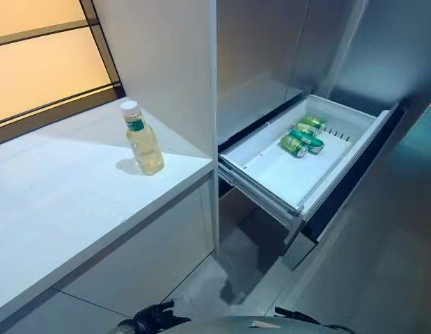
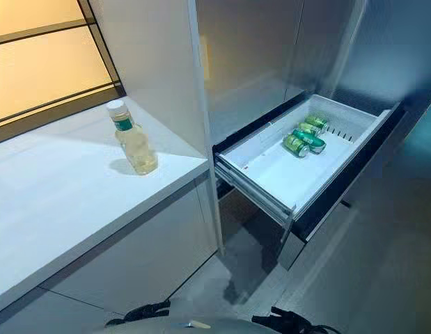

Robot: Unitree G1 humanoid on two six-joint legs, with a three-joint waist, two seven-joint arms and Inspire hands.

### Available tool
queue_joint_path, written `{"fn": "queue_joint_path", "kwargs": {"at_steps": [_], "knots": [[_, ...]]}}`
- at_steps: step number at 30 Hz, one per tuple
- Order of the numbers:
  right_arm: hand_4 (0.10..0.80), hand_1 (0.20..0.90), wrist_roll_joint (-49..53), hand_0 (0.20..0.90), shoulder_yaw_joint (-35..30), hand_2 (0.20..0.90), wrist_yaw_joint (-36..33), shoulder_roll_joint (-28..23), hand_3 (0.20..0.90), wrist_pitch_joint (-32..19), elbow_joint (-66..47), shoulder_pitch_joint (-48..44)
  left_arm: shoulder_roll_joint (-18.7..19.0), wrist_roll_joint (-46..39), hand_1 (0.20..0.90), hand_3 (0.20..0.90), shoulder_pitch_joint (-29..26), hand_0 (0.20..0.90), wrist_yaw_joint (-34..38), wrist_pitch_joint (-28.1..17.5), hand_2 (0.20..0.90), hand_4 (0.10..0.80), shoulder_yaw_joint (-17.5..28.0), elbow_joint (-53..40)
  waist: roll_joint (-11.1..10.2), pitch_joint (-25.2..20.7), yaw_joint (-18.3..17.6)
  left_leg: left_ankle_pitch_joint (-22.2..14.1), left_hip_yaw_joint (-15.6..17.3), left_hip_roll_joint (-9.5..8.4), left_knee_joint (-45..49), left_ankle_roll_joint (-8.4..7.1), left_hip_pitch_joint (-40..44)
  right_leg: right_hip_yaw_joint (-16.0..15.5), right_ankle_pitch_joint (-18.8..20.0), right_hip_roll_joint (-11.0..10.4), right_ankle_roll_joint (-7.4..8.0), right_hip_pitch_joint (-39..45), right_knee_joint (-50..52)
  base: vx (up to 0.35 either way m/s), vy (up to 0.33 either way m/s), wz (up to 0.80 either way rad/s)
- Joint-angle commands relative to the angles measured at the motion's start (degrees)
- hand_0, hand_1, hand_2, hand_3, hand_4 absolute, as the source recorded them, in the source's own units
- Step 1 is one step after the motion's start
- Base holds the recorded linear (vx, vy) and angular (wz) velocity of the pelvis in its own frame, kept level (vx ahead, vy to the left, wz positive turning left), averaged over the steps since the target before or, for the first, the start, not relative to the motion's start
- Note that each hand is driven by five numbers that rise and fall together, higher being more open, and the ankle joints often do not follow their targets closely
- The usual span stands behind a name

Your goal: Put drinks into fridge and close the fridge

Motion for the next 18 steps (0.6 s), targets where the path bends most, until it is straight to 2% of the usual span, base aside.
{"fn": "queue_joint_path", "kwargs": {"at_steps": [1,11,14,18], "knots": [[0.800,0.900,-1.2,0.900,0.2,0.900,0.8,-0.3,0.900,-1.0,2.2,-3.1,-1.0,1.3,0.900,0.900,-3.1,0.900,-1.3,-2.6,0.900,0.800,-0.8,3.2,0.8,1.5,-0.1,-4.5,2.2,-0.67,1.3,0.72,-1.2,-3.6,-1.7,-1.9,3.66,-2.4,4.0,0.000,0.000,0.00],[0.800,0.900,-1.5,0.900,0.1,0.900,0.7,-0.2,0.900,-1.0,2.3,-3.2,-1.1,2.2,0.900,0.900,-3.2,0.900,0.6,-3.0,0.900,0.800,-0.7,3.2,0.8,1.5,0.0,-4.5,2.3,-0.75,1.2,0.82,-1.3,-3.9,-1.6,-1.9,3.64,-2.5,3.9,0.000,0.000,0.00],[0.800,0.900,-1.7,0.900,0.3,0.900,0.7,-0.2,0.900,-0.9,2.2,-3.1,-0.7,7.2,0.900,0.900,-3.3,0.900,1.7,-4.5,0.900,0.800,-1.7,3.1,0.8,1.6,-0.2,-4.5,2.4,-0.69,1.2,0.80,-1.2,-3.9,-1.6,-1.8,3.62,-2.5,4.0,0.000,0.000,0.00],[0.800,0.900,-1.9,0.900,1.4,0.900,0.8,-0.7,0.900,-0.3,1.7,-3.7,0.4,12.8,0.900,0.900,-4.7,0.900,-0.5,-3.8,0.900,0.800,-4.6,1.2,1.1,1.6,-0.7,-4.4,2.7,-0.60,1.1,0.69,-1.2,-3.5,-1.6,-1.7,3.75,-2.8,4.1,-0.004,0.006,-0.01]]}}
